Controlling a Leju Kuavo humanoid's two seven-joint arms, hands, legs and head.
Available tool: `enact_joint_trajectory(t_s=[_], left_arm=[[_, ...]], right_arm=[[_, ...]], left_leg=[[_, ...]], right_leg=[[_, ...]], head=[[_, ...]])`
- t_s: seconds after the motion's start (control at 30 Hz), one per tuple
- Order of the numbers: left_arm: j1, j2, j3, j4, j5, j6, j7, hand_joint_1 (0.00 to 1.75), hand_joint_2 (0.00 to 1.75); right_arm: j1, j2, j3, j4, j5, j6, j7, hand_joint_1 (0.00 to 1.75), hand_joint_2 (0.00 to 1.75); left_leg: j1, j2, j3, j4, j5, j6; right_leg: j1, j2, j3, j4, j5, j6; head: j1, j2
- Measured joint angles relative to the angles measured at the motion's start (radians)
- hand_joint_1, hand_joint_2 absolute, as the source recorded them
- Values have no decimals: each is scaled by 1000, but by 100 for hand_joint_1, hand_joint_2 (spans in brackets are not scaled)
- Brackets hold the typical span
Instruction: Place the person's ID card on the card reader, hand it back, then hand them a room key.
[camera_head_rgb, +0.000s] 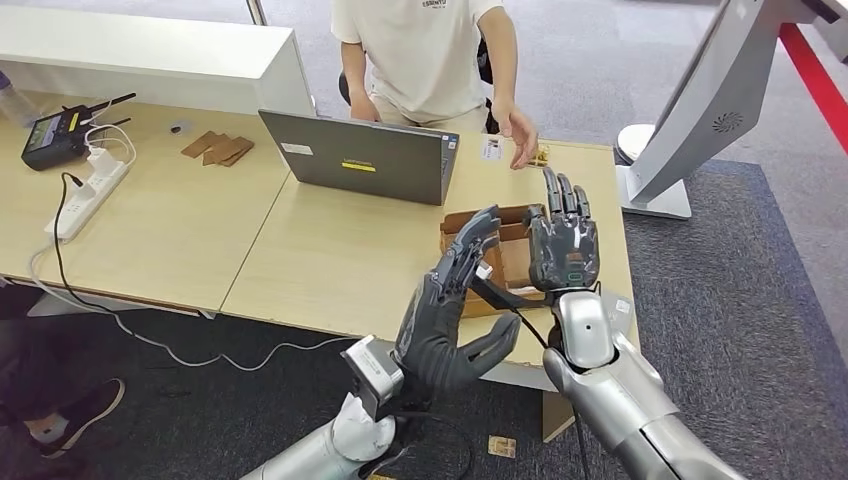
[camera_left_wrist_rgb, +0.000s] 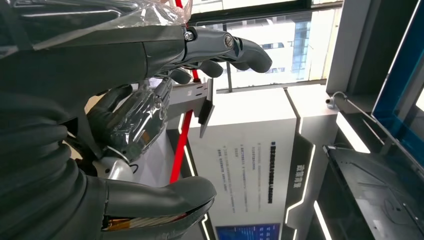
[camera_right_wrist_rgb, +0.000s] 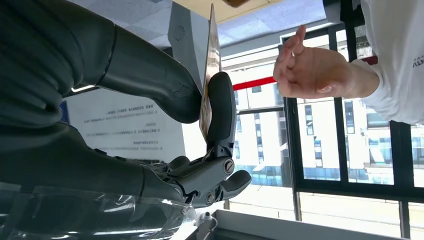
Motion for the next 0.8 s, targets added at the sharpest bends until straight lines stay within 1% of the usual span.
enact_joint_trajectory(t_s=[0.27, 0.53, 0.8], left_arm=[[-10, -10, -1, 20, 8, -16, -8, 0, 175], [-27, -30, -4, 45, 35, -80, -44, 0, 175], [-34, -44, -8, 72, 41, -88, -49, 0, 175]], right_arm=[[-13, -29, -12, -58, 15, 19, 7, 175, 175], [-74, -60, -11, -69, 15, 112, 10, 175, 175], [-104, -72, -10, -56, 13, 123, 10, 175, 175]], left_leg=[[0, 0, 0, 0, 0, 0], [0, 0, 0, 0, 0, 0], [0, 0, 0, 0, 0, 0]], right_leg=[[0, 0, 0, 0, 0, 0], [0, 0, 0, 0, 0, 0], [0, 0, 0, 0, 0, 0]], head=[[0, 0], [0, 0], [0, 0]])
